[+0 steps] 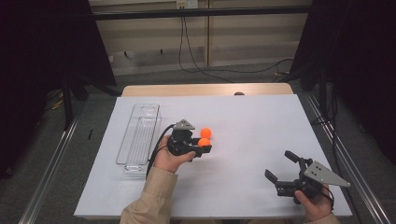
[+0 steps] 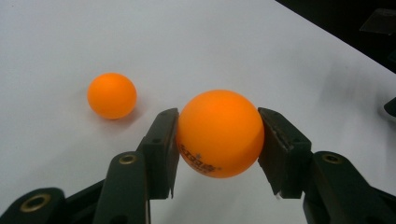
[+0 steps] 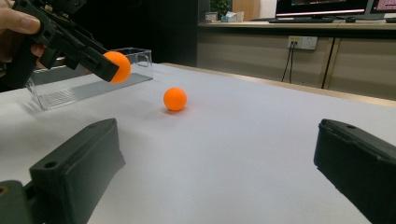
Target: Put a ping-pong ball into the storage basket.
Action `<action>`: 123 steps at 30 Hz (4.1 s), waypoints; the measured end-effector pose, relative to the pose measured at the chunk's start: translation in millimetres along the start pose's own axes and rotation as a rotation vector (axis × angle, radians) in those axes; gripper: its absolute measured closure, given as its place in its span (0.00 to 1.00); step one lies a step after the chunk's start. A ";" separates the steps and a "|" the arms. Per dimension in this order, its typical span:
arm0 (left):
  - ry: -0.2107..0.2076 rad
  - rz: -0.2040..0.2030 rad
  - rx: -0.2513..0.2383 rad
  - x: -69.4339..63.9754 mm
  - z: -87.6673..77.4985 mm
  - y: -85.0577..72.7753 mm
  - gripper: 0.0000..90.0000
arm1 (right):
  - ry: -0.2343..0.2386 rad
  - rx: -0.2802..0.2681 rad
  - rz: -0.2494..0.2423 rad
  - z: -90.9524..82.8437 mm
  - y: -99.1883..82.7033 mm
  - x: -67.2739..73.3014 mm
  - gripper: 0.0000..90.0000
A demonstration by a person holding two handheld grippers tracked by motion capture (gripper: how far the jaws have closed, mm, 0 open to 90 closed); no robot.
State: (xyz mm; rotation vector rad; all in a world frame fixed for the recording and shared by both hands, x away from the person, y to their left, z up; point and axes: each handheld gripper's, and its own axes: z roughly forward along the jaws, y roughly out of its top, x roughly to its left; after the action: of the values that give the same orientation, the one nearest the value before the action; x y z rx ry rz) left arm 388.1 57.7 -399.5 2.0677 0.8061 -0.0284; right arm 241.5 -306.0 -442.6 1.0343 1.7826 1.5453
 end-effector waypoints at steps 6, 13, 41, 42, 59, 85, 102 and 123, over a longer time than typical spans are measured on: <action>0.002 0.000 0.002 0.2 -0.7 0.2 0.57 | 0.001 0.002 0.002 0.1 0.0 -0.1 0.00; 0.010 -0.007 0.004 3.3 -3.2 -0.1 0.57 | 0.005 0.000 0.000 0.1 0.2 0.1 0.00; 0.058 -0.034 -0.009 15.1 -13.7 -1.9 0.57 | 0.007 0.002 -0.002 -0.1 0.2 0.5 0.01; 0.059 -0.033 -0.010 15.6 -14.3 -1.9 0.57 | 0.006 0.002 -0.003 -0.1 0.2 0.5 0.01; 0.081 -0.043 -0.020 20.7 -22.4 -1.9 0.57 | 0.006 -0.001 -0.001 0.0 0.3 0.6 0.01; 0.111 -0.053 -0.022 27.9 -30.7 -2.7 0.57 | 0.010 -0.001 -0.005 0.0 0.3 0.8 0.01; 0.133 -0.070 -0.035 33.7 -39.3 -3.5 0.57 | 0.010 0.000 -0.005 0.0 0.2 0.8 0.02; 0.147 -0.080 -0.038 37.8 -46.0 -4.3 0.57 | 0.010 0.001 -0.006 -0.1 0.3 0.8 0.02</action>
State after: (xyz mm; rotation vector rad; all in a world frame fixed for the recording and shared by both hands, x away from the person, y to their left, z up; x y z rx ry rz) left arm 403.1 113.9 -386.5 2.0184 0.9713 0.0949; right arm 241.1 -305.4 -442.3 1.0222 1.7915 1.5491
